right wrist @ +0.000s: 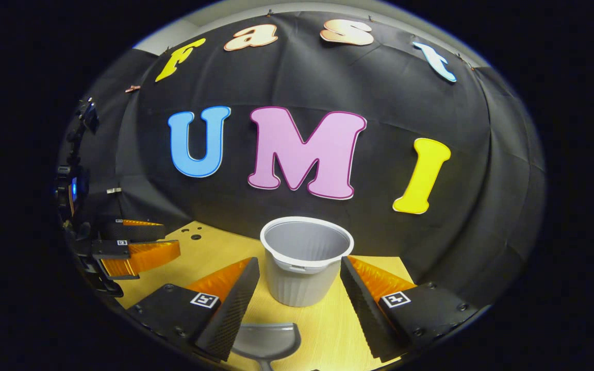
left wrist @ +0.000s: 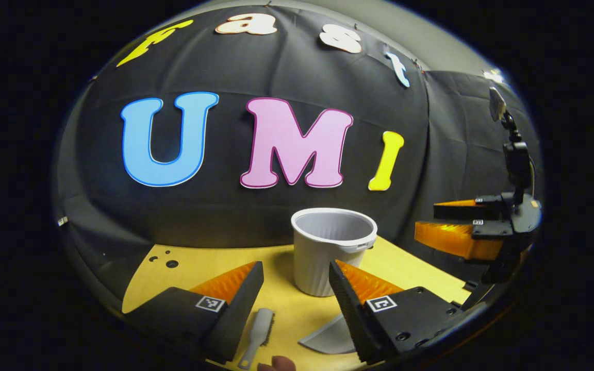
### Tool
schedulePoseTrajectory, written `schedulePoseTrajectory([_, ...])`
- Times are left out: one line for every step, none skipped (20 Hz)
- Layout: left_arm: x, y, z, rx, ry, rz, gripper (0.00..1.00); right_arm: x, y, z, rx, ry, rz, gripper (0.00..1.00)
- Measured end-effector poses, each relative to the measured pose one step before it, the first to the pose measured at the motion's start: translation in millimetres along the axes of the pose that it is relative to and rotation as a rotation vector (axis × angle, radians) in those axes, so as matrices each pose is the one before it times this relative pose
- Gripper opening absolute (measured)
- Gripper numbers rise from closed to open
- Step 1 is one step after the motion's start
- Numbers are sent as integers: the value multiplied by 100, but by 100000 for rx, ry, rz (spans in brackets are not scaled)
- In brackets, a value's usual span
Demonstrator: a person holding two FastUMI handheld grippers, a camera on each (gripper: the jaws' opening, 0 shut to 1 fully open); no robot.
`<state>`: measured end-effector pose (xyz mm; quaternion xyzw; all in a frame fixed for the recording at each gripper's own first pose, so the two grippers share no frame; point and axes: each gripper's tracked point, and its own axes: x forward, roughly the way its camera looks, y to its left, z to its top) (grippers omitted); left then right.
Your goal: Pick up the small broom and dustpan from the desktop, sweep the trash into the dustpan with the broom, and then empty the trash into the garbage bin.
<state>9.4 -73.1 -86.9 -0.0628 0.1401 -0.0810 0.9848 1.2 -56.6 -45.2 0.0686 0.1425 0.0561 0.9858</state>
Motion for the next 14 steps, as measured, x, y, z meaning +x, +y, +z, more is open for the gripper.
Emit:
schedulePoseTrajectory([-134, -20, 334, 554, -1182, 2405, 86, -106, -311, 216, 367, -908, 951, 98])
schedulePoseTrajectory([-61, 1, 285, 1789, -942, 2513, 87, -264, -614, 134, -273, -676, 45, 98])
schedulePoseTrajectory([-67, -190, 249, 1355, -654, 924, 89, -238, -318, 99, -320, -404, 917, 98])
schedulePoseTrajectory([-51, -427, 237, 1547, -313, -159, 90, -448, -37, 299, -124, -1046, 1136, 98])
schedulePoseTrajectory([29, -470, 18, 1462, 121, 92, 93, -270, -79, 246, -394, -899, 1412, 98])
schedulePoseTrajectory([-131, -248, 225, 849, -495, 772, 93, -272, -335, 248, -511, -1413, 435, 98])
schedulePoseTrajectory([-74, -196, 164, -242, -110, 1074, 93, -253, -382, 115, -434, -701, 324, 98])
schedulePoseTrajectory([-85, -251, 151, -1403, -472, 1514, 93, -277, -376, 17, -255, -397, 300, 98])
schedulePoseTrajectory([-70, -360, 43, -2400, -51, 1201, 93, -309, -270, 50, 104, -258, 1003, 98])
schedulePoseTrajectory([-119, -389, -96, -2451, 288, 1173, 93, -195, -331, -26, 353, -261, 545, 98])
schedulePoseTrajectory([-144, -134, -165, -1384, 604, 1945, 93, -205, -415, -232, 695, 555, 188, 98])
schedulePoseTrajectory([-224, -90, 52, -227, 567, 1393, 93, -275, -277, -146, 997, 519, 202, 98])
schedulePoseTrajectory([-210, -408, 242, 715, -406, 110, 93, -200, -249, 9, 996, -82, 51, 98])
schedulePoseTrajectory([-146, -350, 357, 1560, -451, 183, 93, -204, -358, 24, 522, -448, -513, 98])
